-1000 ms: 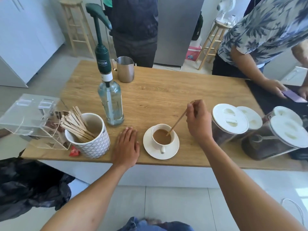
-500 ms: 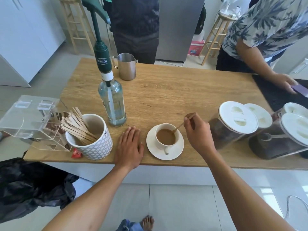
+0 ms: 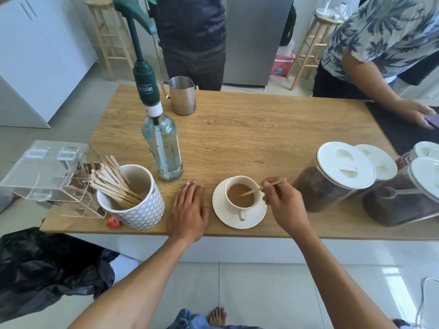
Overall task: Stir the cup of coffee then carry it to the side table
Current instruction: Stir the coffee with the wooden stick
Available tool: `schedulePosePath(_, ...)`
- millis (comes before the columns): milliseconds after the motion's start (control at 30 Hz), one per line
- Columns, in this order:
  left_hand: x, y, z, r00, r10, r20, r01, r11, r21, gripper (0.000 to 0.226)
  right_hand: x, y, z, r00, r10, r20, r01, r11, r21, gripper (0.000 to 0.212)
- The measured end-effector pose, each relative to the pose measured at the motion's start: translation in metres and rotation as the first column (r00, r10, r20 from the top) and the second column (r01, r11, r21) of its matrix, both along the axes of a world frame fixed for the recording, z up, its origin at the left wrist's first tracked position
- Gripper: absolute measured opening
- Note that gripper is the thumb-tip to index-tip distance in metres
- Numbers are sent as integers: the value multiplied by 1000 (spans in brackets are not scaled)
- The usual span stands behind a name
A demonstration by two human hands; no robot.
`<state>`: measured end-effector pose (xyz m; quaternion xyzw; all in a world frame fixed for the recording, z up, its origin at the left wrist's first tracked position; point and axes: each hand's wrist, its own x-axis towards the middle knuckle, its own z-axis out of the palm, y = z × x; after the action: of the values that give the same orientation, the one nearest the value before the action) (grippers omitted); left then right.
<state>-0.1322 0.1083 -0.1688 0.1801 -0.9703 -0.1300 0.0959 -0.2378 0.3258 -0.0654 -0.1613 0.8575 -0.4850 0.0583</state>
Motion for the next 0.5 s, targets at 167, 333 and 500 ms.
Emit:
schedulePosePath(167, 0, 0, 0, 1000, -2, 0, 2, 1000, 3, 54, -2, 3, 1, 996, -83, 25, 83, 997, 10, 17)
schedulePosePath(333, 1, 1, 0, 1000, 1, -10, -1, 1000, 13, 54, 0, -1, 5, 995, 6, 103, -3, 1000, -28, 24)
schedulePosePath(500, -2, 3, 1, 1000, 17, -17, -17, 1000, 11, 55, -8, 5, 9, 996, -66, 62, 65, 998, 9, 24)
